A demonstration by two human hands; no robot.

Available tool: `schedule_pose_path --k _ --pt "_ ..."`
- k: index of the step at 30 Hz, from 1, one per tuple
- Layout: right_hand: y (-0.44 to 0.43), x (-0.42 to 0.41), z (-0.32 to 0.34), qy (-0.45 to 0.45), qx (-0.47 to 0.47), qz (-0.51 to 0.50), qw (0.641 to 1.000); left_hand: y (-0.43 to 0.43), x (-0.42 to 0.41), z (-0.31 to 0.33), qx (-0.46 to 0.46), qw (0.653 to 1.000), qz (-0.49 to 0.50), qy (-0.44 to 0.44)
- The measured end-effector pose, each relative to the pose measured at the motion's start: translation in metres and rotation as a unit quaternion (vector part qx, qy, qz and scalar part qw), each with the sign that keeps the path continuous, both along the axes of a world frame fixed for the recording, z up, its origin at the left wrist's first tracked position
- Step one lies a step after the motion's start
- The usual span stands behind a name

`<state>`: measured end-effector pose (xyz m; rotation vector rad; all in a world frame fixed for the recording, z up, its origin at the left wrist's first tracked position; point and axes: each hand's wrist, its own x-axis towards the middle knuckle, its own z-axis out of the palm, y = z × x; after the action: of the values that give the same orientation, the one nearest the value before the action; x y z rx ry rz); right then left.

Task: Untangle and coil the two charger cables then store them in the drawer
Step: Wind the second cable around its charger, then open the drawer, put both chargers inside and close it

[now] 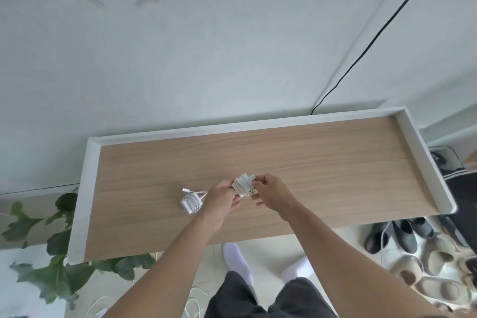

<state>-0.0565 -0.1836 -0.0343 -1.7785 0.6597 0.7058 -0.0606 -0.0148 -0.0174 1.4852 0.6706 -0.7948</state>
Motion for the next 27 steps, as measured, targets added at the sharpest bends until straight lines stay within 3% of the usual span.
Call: schedule_pose_path --k 12,22,27 --pt "-0.007 -0.002 -0.043 0.025 0.002 0.042 0.999 -0.015 -0.003 -0.051 -0.01 0.999 0.004 0.037" --pt "-0.023 -0.013 -0.059 0.001 0.042 0.063 0.997 -0.019 -0.009 -0.065 -0.014 1.0 0.009 -0.016" --pt "-0.039 -0.022 -0.069 -0.015 0.031 0.062 0.997 -0.016 -0.024 -0.07 0.031 0.995 0.08 -0.05"
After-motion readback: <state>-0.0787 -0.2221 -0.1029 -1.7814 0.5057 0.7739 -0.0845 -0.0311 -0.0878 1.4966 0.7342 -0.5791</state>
